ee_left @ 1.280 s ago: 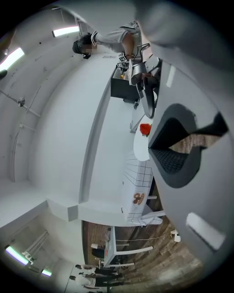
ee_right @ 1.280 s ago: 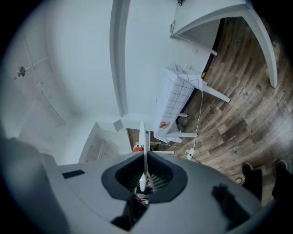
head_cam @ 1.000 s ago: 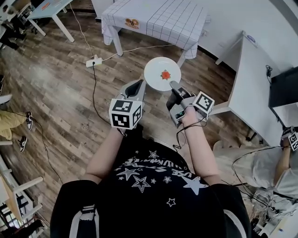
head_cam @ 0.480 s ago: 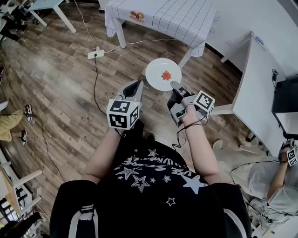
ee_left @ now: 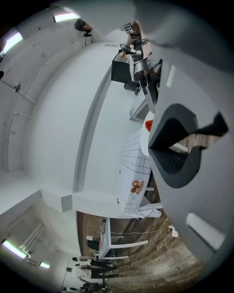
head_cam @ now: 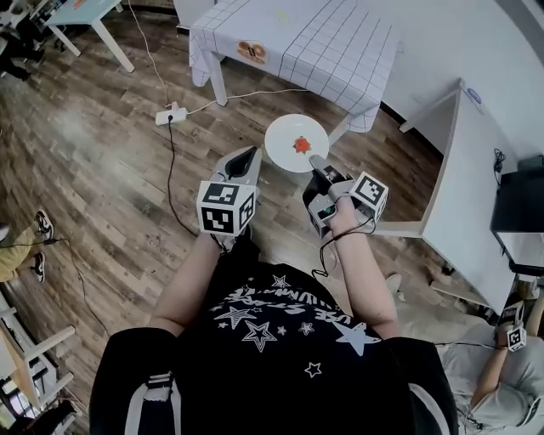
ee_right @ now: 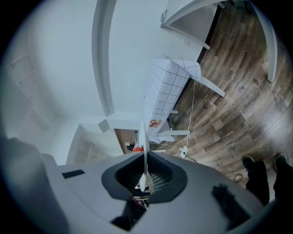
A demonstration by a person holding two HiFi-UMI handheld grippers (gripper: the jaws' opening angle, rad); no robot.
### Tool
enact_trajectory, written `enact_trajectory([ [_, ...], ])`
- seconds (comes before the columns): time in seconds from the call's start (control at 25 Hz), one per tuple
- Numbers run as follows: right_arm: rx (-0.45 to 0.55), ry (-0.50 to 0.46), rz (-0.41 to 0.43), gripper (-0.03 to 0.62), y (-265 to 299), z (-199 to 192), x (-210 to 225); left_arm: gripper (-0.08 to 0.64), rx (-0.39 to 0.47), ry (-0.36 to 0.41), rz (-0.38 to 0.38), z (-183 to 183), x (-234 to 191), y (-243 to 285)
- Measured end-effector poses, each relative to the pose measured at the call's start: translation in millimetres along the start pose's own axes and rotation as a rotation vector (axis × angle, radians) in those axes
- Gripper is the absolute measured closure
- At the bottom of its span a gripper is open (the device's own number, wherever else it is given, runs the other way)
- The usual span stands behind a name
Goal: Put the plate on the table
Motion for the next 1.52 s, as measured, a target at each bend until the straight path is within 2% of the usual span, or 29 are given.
enact_trajectory([
  [0.32,0.007,-0.001,0.028,0.569,55.4,14.6,-39.3,0.551,0.015,-0.021,0.015,28.4,-54.8,11.1],
  [0.76,0.027,-0.004,0.009,0.569,114.2,11.9,-75.1,0.551,0.039,-0.040,0.001,54.6,-125.5,15.5],
  [1.12,0.044,0.003,-0.002,0.569,135.2,16.8,-88.0,0.551,0.042,-0.027,-0.025,70.8,-151.0,25.9],
  [1.36,0.017,0.002,0.000,0.569,161.0,27.9,-86.3,0.551,0.051,-0.009,-0.024,71.4,-161.8,35.2],
  [1.52,-0.011,0.001,0.038,0.569,190.6,33.9,-83.3,0.551,0.060,0.001,0.022,67.2,-182.7,35.0],
])
Point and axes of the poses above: the fingertips, and each gripper's own axes: y forward along the fingers, x to its right, z out of its top, the point moved 6 cm from there along -y, backward along the fingers, and after that the axes turned 10 degrees about -z, right-handed, at the moved point
